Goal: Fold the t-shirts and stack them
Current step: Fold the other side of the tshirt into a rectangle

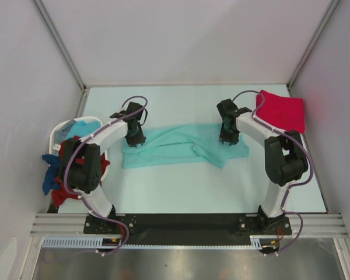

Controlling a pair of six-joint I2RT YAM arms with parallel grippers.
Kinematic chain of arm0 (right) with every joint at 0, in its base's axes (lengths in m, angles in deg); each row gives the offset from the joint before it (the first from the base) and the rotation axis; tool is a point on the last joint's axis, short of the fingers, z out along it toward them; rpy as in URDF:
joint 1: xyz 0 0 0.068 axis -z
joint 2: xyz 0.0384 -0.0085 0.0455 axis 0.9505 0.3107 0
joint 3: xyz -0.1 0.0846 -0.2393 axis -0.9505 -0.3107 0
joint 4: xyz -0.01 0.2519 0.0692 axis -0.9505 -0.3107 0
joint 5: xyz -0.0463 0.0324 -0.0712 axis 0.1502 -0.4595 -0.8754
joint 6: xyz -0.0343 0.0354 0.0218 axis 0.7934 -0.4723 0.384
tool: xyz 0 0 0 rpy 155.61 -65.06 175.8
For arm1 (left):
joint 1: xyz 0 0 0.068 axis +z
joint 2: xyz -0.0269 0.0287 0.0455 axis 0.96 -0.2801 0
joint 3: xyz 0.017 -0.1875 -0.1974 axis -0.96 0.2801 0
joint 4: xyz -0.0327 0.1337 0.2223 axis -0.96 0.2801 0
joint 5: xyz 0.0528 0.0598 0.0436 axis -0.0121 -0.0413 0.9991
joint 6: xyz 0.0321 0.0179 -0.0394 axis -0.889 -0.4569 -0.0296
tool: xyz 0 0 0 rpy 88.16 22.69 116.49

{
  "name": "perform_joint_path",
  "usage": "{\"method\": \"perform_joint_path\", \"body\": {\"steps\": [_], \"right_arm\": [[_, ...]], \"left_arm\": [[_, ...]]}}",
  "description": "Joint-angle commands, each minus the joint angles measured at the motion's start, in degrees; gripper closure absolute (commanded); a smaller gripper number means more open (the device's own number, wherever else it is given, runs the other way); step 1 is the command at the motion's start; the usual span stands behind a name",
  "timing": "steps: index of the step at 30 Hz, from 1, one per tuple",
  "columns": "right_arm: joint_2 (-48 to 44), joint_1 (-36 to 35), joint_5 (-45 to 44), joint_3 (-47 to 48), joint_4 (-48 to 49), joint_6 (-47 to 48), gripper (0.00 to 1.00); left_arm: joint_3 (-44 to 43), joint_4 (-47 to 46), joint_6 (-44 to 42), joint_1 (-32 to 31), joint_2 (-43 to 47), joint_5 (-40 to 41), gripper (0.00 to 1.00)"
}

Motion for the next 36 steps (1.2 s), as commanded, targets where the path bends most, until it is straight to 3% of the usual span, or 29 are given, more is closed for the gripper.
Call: {"method": "perform_joint_path", "body": {"steps": [1, 18, 36], "right_arm": [[-4.64, -1.66, -2.17, -1.05, 2.60, -2.04, 0.61], [2.21, -7.81, -0.85, -1.05, 5.23, -5.03, 0.60], [8.28, -4.39, 0.73, -0.87, 6.37, -3.36, 0.60]], "left_arm": [[1.40, -1.91, -1.37, -1.07, 4.80, 0.53, 0.66], [-2.29, -2.62, -1.02, -3.17, -1.69, -2.28, 0.66], [-5.63, -2.79, -0.67, -3.97, -10.49, -4.04, 0.67]]}}
